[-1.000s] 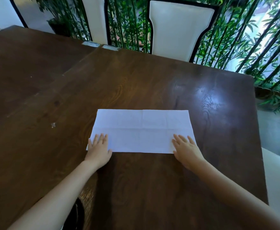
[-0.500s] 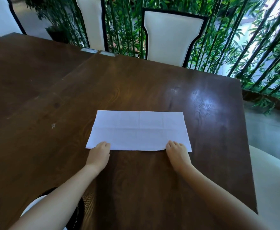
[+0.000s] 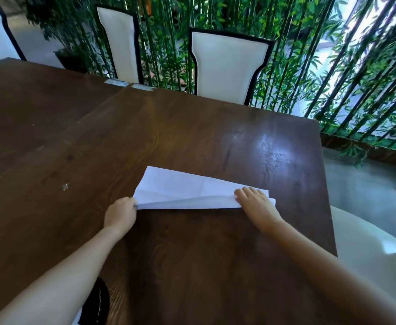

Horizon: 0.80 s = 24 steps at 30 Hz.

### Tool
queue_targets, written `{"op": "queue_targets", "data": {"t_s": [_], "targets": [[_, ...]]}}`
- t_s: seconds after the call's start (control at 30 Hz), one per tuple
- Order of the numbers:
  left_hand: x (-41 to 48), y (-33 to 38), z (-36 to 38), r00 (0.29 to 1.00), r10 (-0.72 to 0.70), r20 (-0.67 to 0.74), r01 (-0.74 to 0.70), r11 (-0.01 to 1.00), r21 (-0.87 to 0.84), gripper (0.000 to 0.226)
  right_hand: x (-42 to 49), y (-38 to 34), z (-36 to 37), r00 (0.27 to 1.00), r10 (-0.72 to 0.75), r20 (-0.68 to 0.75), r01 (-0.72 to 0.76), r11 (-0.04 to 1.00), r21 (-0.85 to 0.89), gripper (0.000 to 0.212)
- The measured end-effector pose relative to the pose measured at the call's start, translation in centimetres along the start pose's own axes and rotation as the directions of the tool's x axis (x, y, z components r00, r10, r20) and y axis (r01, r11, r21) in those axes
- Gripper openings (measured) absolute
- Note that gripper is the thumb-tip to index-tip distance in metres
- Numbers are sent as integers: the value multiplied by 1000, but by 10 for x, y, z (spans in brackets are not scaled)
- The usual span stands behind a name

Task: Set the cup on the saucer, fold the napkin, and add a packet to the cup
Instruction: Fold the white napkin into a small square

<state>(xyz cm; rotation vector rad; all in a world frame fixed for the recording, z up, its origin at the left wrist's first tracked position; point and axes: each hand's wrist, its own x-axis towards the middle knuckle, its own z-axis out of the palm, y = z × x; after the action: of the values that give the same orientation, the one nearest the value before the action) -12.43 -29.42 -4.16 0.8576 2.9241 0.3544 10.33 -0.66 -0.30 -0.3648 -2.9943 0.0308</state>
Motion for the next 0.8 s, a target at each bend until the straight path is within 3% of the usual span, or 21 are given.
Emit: {"op": "queue_targets", "data": {"t_s": [0.1, 0.2, 0.3, 0.4, 0.6, 0.8], "targets": [[13, 5, -27, 996, 68, -63, -79, 979, -189, 15, -1, 25, -24, 1000, -8, 26, 8, 1000, 2, 17], [28, 23, -61, 980, 118, -161, -165, 933, -320, 9, 7, 44, -53, 993, 114, 20, -115, 993, 17, 19], [41, 43, -95, 968, 101, -228, -197, 870, -452, 6, 14, 61, -87, 959, 278, 50, -282, 949, 144, 19], [50, 58, -125, 955, 140, -263, -259, 827, -499, 5, 15, 75, -122, 951, 290, 107, -307, 922, 235, 22], [69, 69, -148, 955, 253, -154, -296, 843, -449, 6, 22, 89, -152, 915, 301, 267, -362, 906, 220, 29], [96, 68, -110, 972, 224, 69, -193, 933, -305, 5, 36, 89, -108, 845, 419, 334, -491, 854, 171, 24]]}}
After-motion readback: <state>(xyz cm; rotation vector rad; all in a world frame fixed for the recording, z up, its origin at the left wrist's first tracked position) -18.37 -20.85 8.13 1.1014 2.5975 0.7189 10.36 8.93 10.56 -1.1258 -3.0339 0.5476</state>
